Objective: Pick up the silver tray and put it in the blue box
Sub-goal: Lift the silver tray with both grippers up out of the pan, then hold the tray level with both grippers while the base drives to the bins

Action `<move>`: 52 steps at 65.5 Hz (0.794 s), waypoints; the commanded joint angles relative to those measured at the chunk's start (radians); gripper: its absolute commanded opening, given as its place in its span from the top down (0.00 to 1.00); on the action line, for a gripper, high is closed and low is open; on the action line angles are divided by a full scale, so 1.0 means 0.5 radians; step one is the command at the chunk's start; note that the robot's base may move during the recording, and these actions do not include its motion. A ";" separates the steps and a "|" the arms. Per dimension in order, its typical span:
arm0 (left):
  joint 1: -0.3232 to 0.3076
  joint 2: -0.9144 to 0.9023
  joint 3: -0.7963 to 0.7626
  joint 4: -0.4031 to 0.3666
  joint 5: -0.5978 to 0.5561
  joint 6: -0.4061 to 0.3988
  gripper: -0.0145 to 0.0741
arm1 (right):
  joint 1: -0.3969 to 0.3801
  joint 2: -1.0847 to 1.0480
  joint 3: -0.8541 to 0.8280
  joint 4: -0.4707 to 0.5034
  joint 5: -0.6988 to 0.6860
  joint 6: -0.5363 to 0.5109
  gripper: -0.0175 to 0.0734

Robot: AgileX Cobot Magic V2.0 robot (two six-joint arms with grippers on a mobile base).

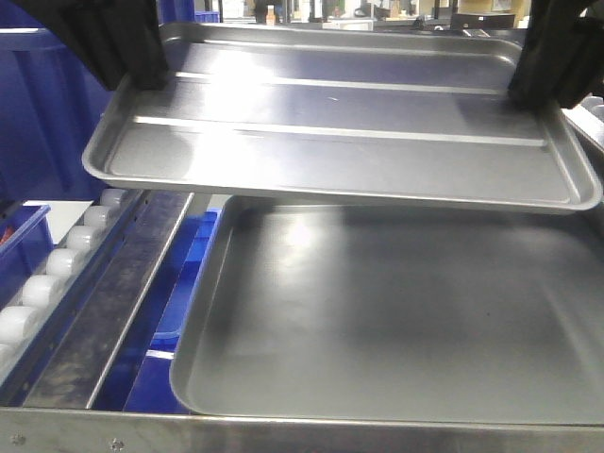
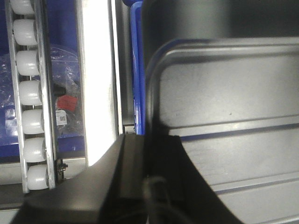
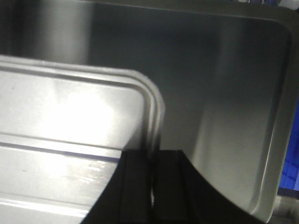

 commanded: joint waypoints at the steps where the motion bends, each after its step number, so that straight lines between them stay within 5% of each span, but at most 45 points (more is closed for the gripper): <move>1: 0.016 -0.068 -0.047 0.162 0.059 0.006 0.95 | -0.021 -0.053 -0.063 -0.178 0.042 -0.020 0.73; 52: 0.016 -0.068 -0.047 0.162 0.059 0.006 0.95 | -0.021 -0.045 -0.063 -0.178 0.042 -0.020 0.73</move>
